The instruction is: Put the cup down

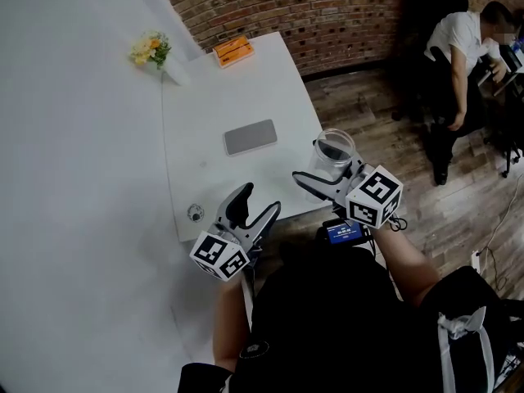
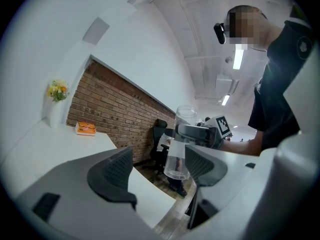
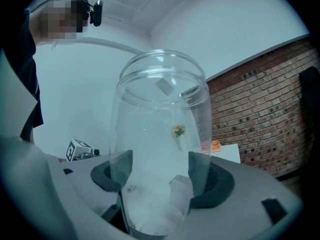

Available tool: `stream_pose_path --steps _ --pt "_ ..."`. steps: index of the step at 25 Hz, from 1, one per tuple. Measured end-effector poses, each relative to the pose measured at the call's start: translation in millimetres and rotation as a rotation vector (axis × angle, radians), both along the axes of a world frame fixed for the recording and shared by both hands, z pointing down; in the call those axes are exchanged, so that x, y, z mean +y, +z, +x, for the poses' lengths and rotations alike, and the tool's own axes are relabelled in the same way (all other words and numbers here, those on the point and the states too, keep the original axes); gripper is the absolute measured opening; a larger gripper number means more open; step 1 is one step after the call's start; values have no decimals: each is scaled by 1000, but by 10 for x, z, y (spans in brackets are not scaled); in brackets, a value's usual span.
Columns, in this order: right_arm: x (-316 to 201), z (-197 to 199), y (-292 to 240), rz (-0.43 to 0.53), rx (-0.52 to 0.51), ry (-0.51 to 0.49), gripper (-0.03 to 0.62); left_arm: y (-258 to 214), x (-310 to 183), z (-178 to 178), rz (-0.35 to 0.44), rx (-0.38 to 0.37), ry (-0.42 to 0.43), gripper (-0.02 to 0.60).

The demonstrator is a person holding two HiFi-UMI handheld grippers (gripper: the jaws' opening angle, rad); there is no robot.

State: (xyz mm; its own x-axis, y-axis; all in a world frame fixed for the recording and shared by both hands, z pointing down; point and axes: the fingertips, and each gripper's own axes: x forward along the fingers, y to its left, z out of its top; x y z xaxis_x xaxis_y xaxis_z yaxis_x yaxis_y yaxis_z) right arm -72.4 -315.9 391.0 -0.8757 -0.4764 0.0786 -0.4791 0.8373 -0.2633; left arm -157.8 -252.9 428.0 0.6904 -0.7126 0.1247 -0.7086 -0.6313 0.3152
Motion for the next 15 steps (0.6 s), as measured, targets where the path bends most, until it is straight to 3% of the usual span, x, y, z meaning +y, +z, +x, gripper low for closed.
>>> stream_pose_path --steps 15 --pt "-9 9 6 -15 -26 6 356 61 4 43 -11 3 8 328"
